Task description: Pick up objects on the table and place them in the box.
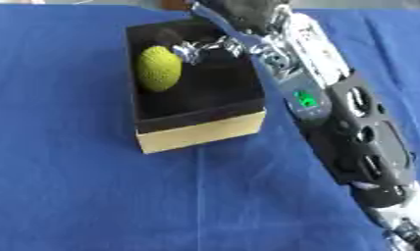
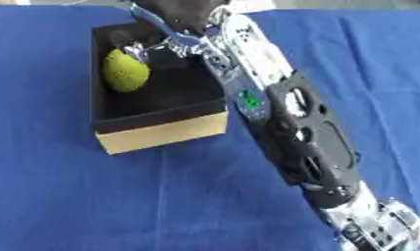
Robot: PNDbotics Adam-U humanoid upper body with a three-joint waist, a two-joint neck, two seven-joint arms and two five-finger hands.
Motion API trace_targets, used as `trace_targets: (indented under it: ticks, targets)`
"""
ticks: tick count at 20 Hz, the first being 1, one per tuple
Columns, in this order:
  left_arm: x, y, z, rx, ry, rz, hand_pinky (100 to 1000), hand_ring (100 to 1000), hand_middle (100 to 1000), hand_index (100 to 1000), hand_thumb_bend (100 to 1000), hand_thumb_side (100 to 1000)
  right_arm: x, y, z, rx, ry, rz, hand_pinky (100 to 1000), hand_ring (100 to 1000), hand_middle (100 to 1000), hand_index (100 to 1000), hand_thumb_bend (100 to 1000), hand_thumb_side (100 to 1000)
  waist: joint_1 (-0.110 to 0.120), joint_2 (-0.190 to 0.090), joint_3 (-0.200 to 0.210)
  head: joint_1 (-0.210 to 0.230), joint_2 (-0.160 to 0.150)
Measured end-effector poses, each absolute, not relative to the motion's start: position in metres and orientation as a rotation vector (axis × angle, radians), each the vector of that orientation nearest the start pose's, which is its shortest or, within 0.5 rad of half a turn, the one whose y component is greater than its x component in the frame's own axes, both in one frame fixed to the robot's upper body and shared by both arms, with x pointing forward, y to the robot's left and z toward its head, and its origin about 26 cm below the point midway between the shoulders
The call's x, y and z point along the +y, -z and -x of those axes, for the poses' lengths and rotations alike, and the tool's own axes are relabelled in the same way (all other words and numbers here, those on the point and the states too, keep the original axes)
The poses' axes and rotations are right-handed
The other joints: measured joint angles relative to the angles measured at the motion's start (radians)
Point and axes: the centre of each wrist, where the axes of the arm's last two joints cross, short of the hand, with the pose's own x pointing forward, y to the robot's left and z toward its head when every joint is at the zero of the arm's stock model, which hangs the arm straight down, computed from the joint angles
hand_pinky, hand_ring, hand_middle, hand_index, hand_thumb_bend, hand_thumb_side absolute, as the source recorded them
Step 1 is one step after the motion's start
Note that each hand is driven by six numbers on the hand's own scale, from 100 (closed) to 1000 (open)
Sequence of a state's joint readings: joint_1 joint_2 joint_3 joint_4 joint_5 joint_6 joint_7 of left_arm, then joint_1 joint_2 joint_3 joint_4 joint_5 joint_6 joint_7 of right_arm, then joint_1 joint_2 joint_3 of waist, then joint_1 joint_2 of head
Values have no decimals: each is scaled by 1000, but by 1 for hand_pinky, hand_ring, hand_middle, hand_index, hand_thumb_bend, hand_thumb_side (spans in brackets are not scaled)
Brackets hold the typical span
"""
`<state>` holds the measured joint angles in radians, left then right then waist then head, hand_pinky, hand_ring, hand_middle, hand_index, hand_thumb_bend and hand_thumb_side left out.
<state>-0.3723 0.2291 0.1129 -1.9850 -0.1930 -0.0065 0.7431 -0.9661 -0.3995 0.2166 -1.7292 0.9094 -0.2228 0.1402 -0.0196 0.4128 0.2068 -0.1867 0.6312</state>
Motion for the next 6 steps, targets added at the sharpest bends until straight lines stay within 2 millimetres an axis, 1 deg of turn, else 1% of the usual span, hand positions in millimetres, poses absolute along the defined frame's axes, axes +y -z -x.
trace_targets:
  ticks: [3, 5, 6]
  targets:
    - [267, -217, -308, -2378, -601, -744, 490, 682, 658, 664, 901, 743, -188, -358, -338, 2672, 1238, -1228, 825, 738, 712, 842, 100, 100, -1, 0, -6, 15, 0]
    - [267, -217, -308, -2379, -604, -746, 490, 682, 658, 664, 901, 743, -205, -363, -327, 2739, 1146, -1217, 826, 738, 714, 843, 100, 100, -1, 0, -10, 25, 0]
    - [267, -217, -308, -2379, -604, -746, 490, 682, 658, 664, 901, 743, -213, -365, -322, 2765, 1110, -1211, 827, 740, 720, 851, 100, 139, -1, 0, -10, 29, 1]
